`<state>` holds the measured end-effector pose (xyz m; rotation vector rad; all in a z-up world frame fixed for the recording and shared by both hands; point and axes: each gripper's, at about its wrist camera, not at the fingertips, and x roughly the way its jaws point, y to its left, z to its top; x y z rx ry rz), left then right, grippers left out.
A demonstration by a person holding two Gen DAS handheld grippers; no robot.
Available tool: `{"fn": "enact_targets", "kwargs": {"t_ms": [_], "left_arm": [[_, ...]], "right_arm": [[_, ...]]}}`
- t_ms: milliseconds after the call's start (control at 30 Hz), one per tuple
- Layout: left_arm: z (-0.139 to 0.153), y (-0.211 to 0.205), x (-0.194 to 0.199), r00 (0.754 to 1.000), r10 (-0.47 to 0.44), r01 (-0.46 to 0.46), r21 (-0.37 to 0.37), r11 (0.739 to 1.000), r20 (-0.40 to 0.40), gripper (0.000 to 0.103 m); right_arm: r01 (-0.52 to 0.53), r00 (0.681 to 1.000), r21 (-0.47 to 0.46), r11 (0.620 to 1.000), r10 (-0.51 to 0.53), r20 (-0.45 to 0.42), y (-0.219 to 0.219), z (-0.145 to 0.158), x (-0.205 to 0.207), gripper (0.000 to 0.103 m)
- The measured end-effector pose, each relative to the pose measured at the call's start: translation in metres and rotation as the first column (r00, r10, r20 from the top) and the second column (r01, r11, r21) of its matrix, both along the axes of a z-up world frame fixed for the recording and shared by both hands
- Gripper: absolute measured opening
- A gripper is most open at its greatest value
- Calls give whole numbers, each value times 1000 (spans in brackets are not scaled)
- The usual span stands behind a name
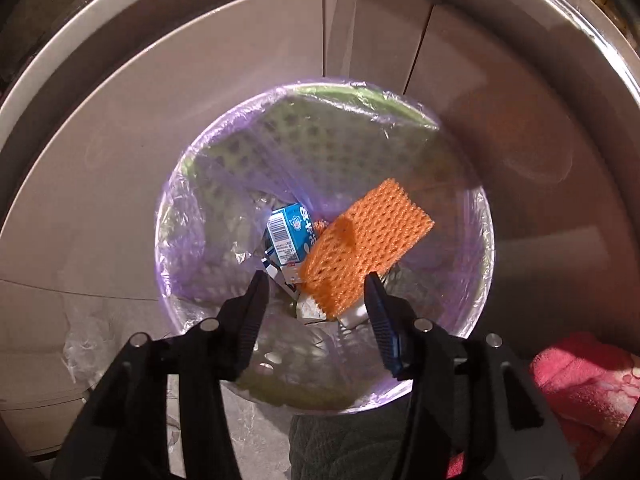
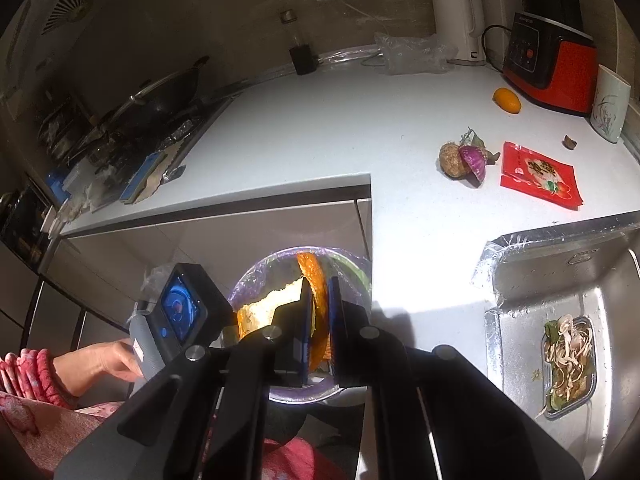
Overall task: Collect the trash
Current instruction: 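Carry the foam net and bread crust over the bin and open both tools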
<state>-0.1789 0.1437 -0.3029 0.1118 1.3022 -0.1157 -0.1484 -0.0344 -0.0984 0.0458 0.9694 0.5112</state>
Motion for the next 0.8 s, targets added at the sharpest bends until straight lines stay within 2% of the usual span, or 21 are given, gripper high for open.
{"fn": "enact_targets", "kwargs": {"t_ms": [100,200,333,400,500,600,800], "left_arm": [[4,2,0,1000,11,-11,0,1000,15,56],[18,5,0,999,25,-24,-18,1000,41,57],[60,17,-5,990,58,-51,-51,997,130,58],[83,25,-9,980,76,-67,-55,996,182,68],[114,38,-15,963,98,-87,-55,995,252,70],[135,49,-19,950,115,-110,-36,993,289,72],[148,75,-23,941,160,-167,-3,986,299,75]], "right_arm": [[-6,1000,-2,1000,6,-16,2,-6,2,8],[-16,1000,-6,1000,16,-26,7,-12,3,8],[-36,999,-16,999,35,-39,19,-22,5,8],[-50,997,-24,998,48,-54,30,-31,7,8],[-89,993,-38,995,86,-83,54,-50,11,8],[-130,985,-58,990,122,-121,82,-75,16,8],[-197,965,-115,974,172,-200,131,-131,25,8]]}}
